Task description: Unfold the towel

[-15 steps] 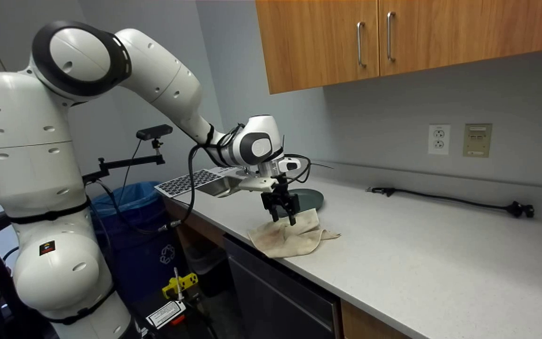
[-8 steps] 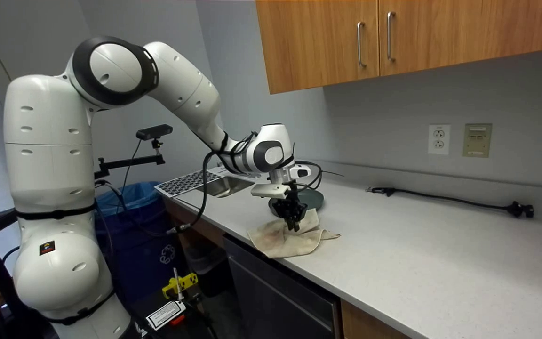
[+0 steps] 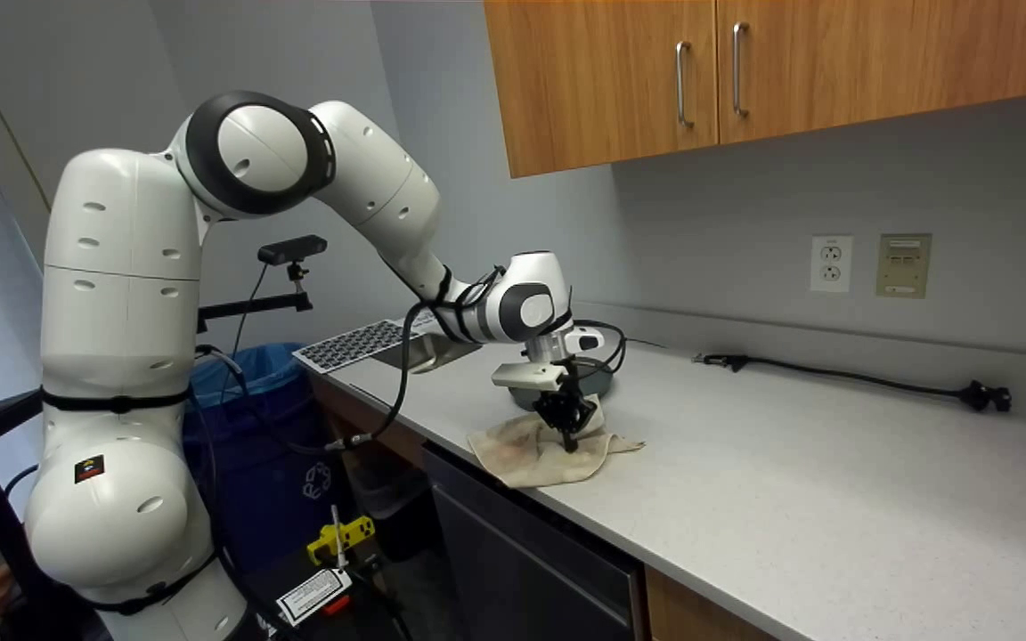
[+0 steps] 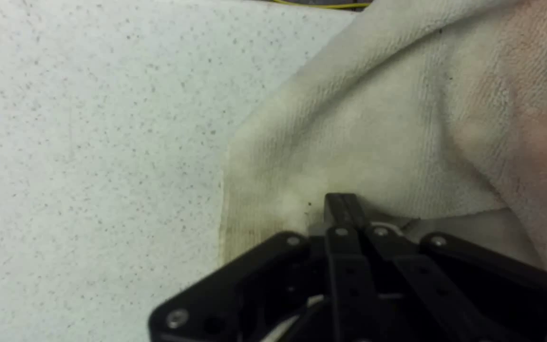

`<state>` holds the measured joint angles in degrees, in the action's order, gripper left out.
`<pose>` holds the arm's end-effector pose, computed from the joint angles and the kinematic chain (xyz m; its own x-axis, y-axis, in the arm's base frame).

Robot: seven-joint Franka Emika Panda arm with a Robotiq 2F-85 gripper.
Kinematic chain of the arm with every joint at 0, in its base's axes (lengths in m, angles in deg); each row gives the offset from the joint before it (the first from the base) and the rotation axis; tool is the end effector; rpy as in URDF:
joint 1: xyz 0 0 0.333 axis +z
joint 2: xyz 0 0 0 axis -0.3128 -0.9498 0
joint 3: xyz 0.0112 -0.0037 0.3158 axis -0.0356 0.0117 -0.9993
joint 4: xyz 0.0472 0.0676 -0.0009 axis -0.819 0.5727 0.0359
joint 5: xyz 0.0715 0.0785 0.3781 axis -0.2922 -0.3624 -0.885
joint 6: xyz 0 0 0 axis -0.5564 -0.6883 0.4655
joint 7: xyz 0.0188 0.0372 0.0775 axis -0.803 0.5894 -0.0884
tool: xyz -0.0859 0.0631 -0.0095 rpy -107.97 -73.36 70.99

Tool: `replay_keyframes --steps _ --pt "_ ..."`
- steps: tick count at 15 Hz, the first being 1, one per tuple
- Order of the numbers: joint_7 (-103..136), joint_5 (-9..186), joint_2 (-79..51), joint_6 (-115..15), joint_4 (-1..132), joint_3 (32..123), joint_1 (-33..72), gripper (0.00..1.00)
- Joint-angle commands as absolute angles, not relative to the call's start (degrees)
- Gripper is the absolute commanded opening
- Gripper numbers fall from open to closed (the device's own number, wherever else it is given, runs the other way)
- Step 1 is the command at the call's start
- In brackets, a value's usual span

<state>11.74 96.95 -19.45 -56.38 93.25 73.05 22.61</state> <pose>0.5785 0.0466 0.2364 0.9712 0.2363 -0.0311 0.2383 -0.9637 0.1207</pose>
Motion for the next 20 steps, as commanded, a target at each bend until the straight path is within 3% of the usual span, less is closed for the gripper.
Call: replay_keyframes --steps 1,13,20 --pt "13.5 98.9 -22.8 -57.4 90.2 74.1 23.3 0.0" --pt "28.6 108.8 -26.6 -62.5 88.3 83.3 26.1 0.0" --pt "33.3 113.1 -21.1 -64.9 92.2 84.8 29.1 0.0"
